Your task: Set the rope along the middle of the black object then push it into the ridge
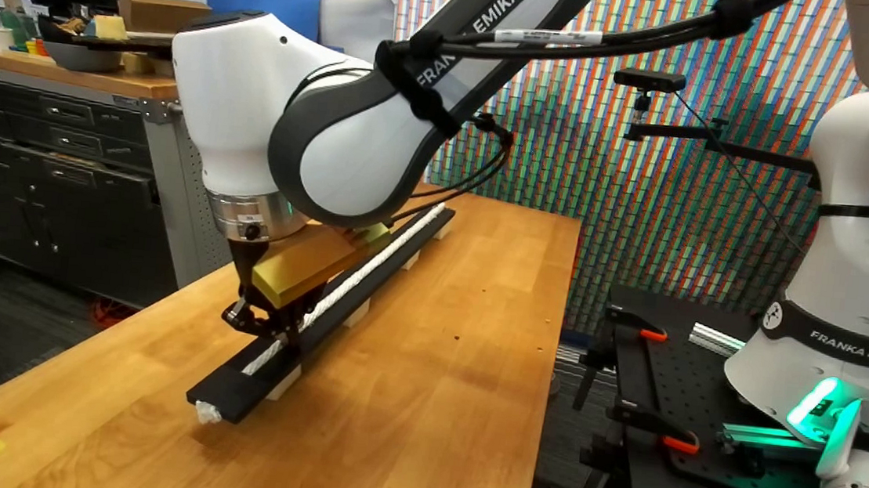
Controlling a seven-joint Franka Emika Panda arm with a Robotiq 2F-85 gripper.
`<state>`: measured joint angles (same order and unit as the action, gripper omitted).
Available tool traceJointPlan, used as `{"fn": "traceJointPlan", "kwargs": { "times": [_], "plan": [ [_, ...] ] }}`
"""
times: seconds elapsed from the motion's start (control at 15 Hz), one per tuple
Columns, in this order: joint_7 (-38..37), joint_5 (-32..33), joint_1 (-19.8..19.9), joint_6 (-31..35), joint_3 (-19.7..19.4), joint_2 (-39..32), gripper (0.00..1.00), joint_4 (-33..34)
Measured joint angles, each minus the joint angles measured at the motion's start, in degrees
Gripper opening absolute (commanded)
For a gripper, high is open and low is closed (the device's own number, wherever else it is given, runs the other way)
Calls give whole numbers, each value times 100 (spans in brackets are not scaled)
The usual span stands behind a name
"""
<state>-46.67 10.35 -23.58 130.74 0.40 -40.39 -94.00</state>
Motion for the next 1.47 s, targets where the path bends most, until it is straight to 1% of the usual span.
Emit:
{"fn": "traceJointPlan", "kwargs": {
  "times": [0.67, 1.0, 1.47],
  "plan": [
    [0, 36, -52, 585, -4, 225, 1, -171],
    [-1, 65, -56, 624, -58, 241, 1, -214],
    [-1, 65, -43, 618, -171, -7, 2, -168]
  ]
}}
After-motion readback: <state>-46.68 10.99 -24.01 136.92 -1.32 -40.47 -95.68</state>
